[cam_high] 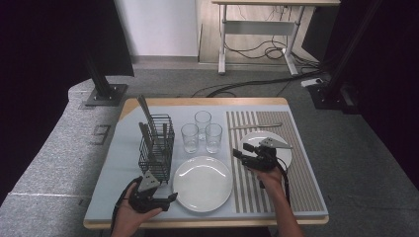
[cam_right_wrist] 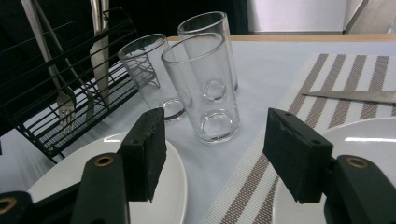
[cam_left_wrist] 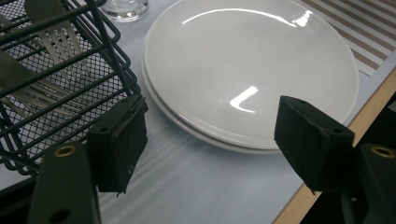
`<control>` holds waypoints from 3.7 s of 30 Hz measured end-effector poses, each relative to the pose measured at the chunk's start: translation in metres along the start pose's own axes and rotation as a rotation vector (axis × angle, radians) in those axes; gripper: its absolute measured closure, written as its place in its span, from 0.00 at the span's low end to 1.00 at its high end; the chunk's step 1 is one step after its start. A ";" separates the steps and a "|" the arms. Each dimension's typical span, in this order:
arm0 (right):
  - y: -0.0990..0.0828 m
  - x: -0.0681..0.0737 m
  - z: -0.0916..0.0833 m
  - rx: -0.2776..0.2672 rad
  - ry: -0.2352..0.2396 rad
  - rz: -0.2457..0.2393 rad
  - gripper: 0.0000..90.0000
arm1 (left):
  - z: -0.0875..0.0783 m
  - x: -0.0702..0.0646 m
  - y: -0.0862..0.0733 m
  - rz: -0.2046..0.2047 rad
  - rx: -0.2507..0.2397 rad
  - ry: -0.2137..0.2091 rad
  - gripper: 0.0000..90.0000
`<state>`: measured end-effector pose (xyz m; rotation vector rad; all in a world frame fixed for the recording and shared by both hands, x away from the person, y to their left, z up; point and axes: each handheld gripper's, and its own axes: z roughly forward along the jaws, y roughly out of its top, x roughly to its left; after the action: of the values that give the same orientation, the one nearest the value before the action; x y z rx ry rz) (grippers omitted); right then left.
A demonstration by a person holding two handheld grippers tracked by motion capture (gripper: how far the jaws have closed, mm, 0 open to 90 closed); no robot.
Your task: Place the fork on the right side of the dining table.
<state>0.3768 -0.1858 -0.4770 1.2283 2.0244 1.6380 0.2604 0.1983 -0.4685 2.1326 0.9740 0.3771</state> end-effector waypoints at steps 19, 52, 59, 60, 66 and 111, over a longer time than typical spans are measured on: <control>0.006 0.027 0.009 -0.002 0.076 -0.028 0.43 | 0.010 -0.005 0.000 0.015 0.026 -0.006 0.29; 0.032 0.055 0.029 0.003 0.167 -0.009 0.43 | -0.002 0.003 0.007 -0.009 -0.014 -0.031 0.28; 0.056 0.072 0.035 -0.019 0.216 -0.032 0.44 | -0.005 -0.002 0.008 0.002 -0.013 -0.024 0.28; 0.057 0.074 0.037 -0.017 0.222 -0.036 0.44 | -0.005 -0.002 0.008 0.005 -0.011 -0.026 0.28; 0.055 0.082 0.049 -0.008 0.234 -0.035 0.45 | -0.004 -0.005 0.009 0.010 -0.010 -0.033 0.28; 0.070 0.106 0.093 0.022 0.275 -0.051 0.45 | -0.003 -0.004 0.007 0.001 -0.006 -0.023 0.28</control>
<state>0.4046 -0.0447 -0.4131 0.9939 2.2166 1.8517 0.2597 0.1943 -0.4615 2.1270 0.9577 0.3546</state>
